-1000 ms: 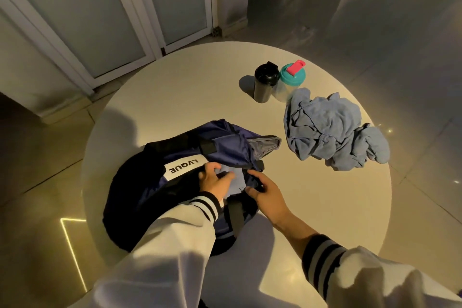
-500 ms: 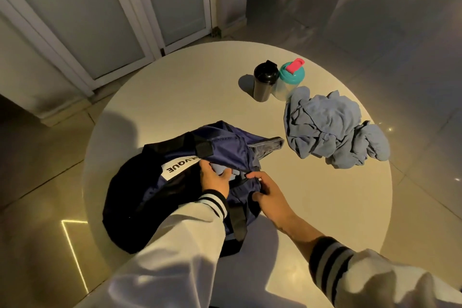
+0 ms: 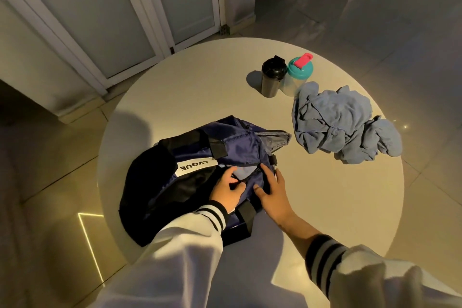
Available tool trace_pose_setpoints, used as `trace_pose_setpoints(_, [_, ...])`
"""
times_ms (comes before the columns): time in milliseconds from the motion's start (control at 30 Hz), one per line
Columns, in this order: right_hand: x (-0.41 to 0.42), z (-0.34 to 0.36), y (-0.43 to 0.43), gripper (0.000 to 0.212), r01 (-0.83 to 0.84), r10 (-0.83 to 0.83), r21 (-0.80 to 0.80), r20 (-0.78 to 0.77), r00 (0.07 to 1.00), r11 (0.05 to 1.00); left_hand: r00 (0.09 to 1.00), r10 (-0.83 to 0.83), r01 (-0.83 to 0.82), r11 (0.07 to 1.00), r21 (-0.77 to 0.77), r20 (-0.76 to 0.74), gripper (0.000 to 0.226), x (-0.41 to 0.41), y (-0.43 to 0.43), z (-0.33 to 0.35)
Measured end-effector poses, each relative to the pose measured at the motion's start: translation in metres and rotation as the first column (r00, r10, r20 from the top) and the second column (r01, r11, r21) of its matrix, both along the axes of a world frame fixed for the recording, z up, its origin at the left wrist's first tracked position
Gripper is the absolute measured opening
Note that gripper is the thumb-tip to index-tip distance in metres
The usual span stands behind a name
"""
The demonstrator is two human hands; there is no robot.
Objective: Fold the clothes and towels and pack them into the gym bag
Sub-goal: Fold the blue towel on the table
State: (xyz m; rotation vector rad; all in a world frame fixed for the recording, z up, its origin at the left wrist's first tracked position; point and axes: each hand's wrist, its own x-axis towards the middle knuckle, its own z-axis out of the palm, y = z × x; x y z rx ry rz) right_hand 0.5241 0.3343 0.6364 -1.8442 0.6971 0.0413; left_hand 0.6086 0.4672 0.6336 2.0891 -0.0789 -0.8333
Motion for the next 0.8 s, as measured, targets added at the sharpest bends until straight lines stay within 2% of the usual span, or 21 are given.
trace_pose_setpoints(100, [0.009, 0.002, -0.001, 0.057, -0.011, 0.008, 0.074, 0.031, 0.999, 0.997, 0.999, 0.035, -0.035, 0.999, -0.040, 0.013, 0.063, 0.004, 0.001, -0.003])
trace_pose_setpoints(200, [0.018, -0.003, -0.005, 0.057, -0.052, 0.048, 0.083, 0.044, 0.998, 0.995, 0.995, 0.088, -0.092, 0.991, -0.098, -0.051, 0.068, 0.019, -0.007, -0.004])
trace_pose_setpoints(367, [0.038, 0.000, -0.017, 0.061, -0.071, 0.061, 0.128, 0.076, 0.995, 0.989, 0.971, 0.228, -0.234, 0.966, -0.106, -0.066, 0.061, 0.047, -0.025, -0.009])
trace_pose_setpoints(600, [0.053, 0.009, -0.028, 0.058, -0.141, 0.125, 0.238, 0.079, 0.989, 0.961, 0.923, 0.329, -0.373, 0.892, -0.254, -0.202, 0.059, 0.054, -0.034, -0.010])
trace_pose_setpoints(667, [0.054, 0.011, -0.032, 0.057, -0.171, 0.157, 0.247, 0.074, 0.985, 0.954, 0.918, 0.325, -0.377, 0.891, -0.251, -0.227, 0.058, 0.055, -0.032, -0.005])
trace_pose_setpoints(800, [0.062, 0.006, -0.030, 0.059, -0.232, 0.222, 0.233, 0.067, 0.973, 0.945, 0.952, 0.238, -0.275, 0.942, -0.192, -0.193, 0.066, 0.060, -0.029, -0.001])
